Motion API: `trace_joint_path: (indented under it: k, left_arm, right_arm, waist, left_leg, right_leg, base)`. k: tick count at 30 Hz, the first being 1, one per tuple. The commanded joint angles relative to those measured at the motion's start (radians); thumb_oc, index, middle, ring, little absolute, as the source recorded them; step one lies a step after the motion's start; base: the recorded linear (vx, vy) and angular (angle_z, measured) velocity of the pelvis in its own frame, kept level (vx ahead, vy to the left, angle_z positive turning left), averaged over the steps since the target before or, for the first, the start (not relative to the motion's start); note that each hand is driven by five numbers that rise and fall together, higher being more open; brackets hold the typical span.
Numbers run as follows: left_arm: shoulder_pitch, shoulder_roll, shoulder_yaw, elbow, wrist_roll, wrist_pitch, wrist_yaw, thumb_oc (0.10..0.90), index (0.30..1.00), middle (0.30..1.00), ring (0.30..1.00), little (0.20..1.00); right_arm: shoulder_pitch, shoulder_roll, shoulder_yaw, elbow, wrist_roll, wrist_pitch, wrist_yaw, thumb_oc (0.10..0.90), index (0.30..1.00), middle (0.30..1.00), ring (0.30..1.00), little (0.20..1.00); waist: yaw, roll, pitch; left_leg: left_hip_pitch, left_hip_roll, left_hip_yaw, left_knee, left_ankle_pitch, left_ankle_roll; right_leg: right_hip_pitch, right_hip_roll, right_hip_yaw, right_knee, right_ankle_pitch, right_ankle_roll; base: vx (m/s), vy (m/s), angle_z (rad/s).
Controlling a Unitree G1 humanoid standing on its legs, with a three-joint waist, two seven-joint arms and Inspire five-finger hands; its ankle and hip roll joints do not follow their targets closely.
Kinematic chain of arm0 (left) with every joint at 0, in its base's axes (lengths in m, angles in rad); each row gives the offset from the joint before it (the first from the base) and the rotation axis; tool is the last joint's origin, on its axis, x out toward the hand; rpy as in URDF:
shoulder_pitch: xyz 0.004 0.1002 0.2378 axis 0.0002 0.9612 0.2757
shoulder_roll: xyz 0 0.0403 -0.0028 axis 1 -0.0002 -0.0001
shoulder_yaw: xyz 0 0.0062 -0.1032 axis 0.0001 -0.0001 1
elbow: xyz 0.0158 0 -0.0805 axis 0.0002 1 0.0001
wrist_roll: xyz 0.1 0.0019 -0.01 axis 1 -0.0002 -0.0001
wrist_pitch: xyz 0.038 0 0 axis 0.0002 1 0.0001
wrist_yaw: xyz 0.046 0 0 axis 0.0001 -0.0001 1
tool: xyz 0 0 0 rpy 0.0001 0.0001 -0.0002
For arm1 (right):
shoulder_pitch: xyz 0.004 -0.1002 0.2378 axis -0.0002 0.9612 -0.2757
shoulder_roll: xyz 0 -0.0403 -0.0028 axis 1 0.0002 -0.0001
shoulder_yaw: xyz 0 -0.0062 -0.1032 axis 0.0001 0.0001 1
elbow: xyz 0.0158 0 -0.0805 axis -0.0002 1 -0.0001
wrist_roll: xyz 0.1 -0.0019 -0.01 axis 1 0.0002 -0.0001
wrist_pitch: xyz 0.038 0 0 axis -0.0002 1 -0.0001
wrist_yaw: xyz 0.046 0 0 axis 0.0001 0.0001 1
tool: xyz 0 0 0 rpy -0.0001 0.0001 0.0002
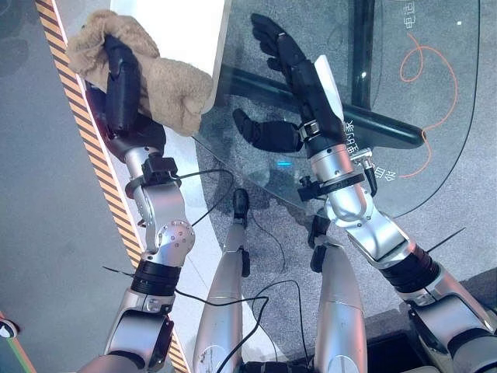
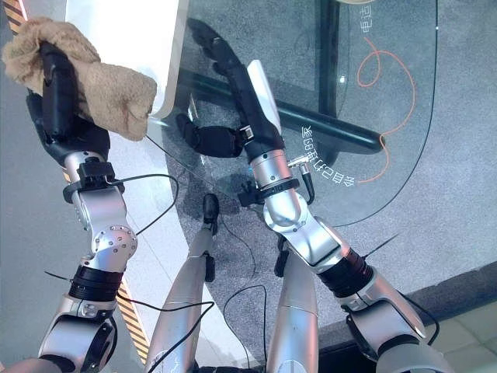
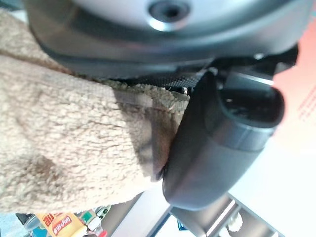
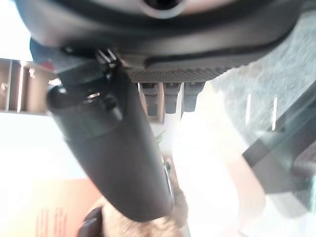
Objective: Wipe the table with a cloth and put it in the basket.
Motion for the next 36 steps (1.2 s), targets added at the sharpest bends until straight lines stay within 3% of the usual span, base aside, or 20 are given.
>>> trace_joint_path:
  k: [1,6,8,12,16,20,23,28,33,36]
  left_arm:
    - [-0.162,0.075,0.077,-0.053,0.184,-0.152,0.006,0.1,0.3,0.3,0.3,0.2]
    - [-0.189,0.105,0.089,-0.006,0.284,-0.148,0.059,0.1,0.3,0.3,0.3,0.2]
    - [-0.208,0.124,0.091,0.047,0.321,-0.163,0.084,0.1,0.3,0.3,0.3,0.2]
    - [-0.251,0.167,0.087,0.131,0.366,-0.169,0.134,0.1,0.3,0.3,0.3,0.2]
    - [-0.304,0.219,0.07,0.238,0.377,-0.17,0.169,0.1,0.3,0.3,0.3,0.2]
    - [-0.38,0.267,0.033,0.341,0.402,-0.159,0.223,0.1,0.3,0.3,0.3,0.2]
    - [-0.434,0.314,0.0,0.399,0.415,-0.133,0.261,0.1,0.3,0.3,0.3,0.2]
    - [-0.554,0.399,-0.075,0.535,0.382,-0.093,0.292,0.1,0.3,0.3,0.3,0.2]
    - [-0.618,0.448,-0.133,0.646,0.412,-0.064,0.334,0.1,0.3,0.3,0.3,0.2]
    - [-0.642,0.468,-0.163,0.699,0.427,-0.042,0.351,0.1,0.3,0.3,0.3,0.2]
  right_arm:
    - [-0.103,0.026,-0.082,-0.032,-0.042,-0.079,-0.109,0.8,0.9,0.9,0.9,0.9]
    - [-0.038,0.018,-0.145,0.064,-0.065,-0.069,-0.235,0.8,0.9,0.9,0.9,0.9]
    - [-0.009,0.013,-0.179,0.169,-0.047,-0.092,-0.328,0.8,0.9,0.9,0.9,0.9]
    - [-0.009,-0.023,-0.221,0.325,-0.007,-0.111,-0.407,0.8,0.9,0.9,0.9,0.9]
    - [-0.019,-0.082,-0.259,0.519,0.069,-0.173,-0.477,0.8,0.9,0.9,0.9,0.9]
    - [-0.031,-0.114,-0.269,0.693,0.126,-0.229,-0.503,0.8,0.9,0.9,0.9,0.9]
    - [-0.043,-0.134,-0.266,0.796,0.147,-0.235,-0.529,0.8,0.9,0.9,0.9,0.9]
    - [-0.058,-0.161,-0.294,1.077,0.221,-0.305,-0.481,0.8,0.9,0.9,0.9,0.9]
    - [-0.068,-0.168,-0.304,1.262,0.232,-0.302,-0.443,0.8,0.9,0.9,0.9,0.9]
    - [-0.068,-0.178,-0.296,1.321,0.23,-0.265,-0.413,0.8,0.9,0.9,0.9,0.9]
  waist:
    - [0.003,-0.03,-0.026]
    - [-0.016,-0.027,-0.026]
    - [-0.026,-0.02,-0.026]
    - [-0.036,-0.009,-0.026]
    - [-0.048,-0.001,-0.026]
    - [-0.058,0.002,-0.026]
    - [-0.062,0.003,-0.026]
    - [-0.069,0.005,-0.026]
    - [-0.072,0.01,-0.026]
    - [-0.074,0.013,-0.026]
  left_leg:
    - [0.02,-0.031,0.039,0.101,-0.164,0.005]
    - [0.022,-0.025,0.046,0.1,-0.168,0.002]
    - [0.026,-0.024,0.051,0.099,-0.17,0.001]
    - [0.029,-0.021,0.057,0.098,-0.175,-0.002]
    - [0.029,-0.016,0.065,0.101,-0.181,-0.007]
    - [0.03,-0.011,0.071,0.1,-0.184,-0.01]
    - [0.025,-0.008,0.074,0.107,-0.188,-0.011]
    - [0.018,0.001,0.078,0.119,-0.193,-0.011]
    - [0.016,0.006,0.077,0.127,-0.195,-0.01]
    - [0.015,0.009,0.078,0.134,-0.196,-0.01]
  right_leg:
    - [0.091,0.046,0.002,-0.268,0.123,0.019]
    - [0.085,0.046,0.014,-0.265,0.122,0.02]
    - [0.085,0.047,0.022,-0.266,0.12,0.019]
    - [0.081,0.048,0.029,-0.264,0.116,0.021]
    - [0.077,0.051,0.037,-0.262,0.115,0.021]
    - [0.074,0.055,0.041,-0.262,0.113,0.021]
    - [0.069,0.056,0.043,-0.26,0.111,0.021]
    - [0.066,0.055,0.043,-0.261,0.11,0.02]
    - [0.064,0.054,0.044,-0.26,0.109,0.018]
    - [0.063,0.053,0.045,-0.256,0.108,0.017]
  base:
    - [-0.01,0.049,-0.04]
    - [-0.01,0.044,-0.08]
    - [0.0,0.064,-0.06]
    - [0.0,0.06,-0.06]
    - [-0.01,0.043,-0.13]
    - [-0.01,0.035,-0.04]
    - [-0.01,0.009,-0.03]
    - [0.0,0.002,-0.04]
    - [0.0,0.0,0.0]
    - [0.0,0.0,0.0]
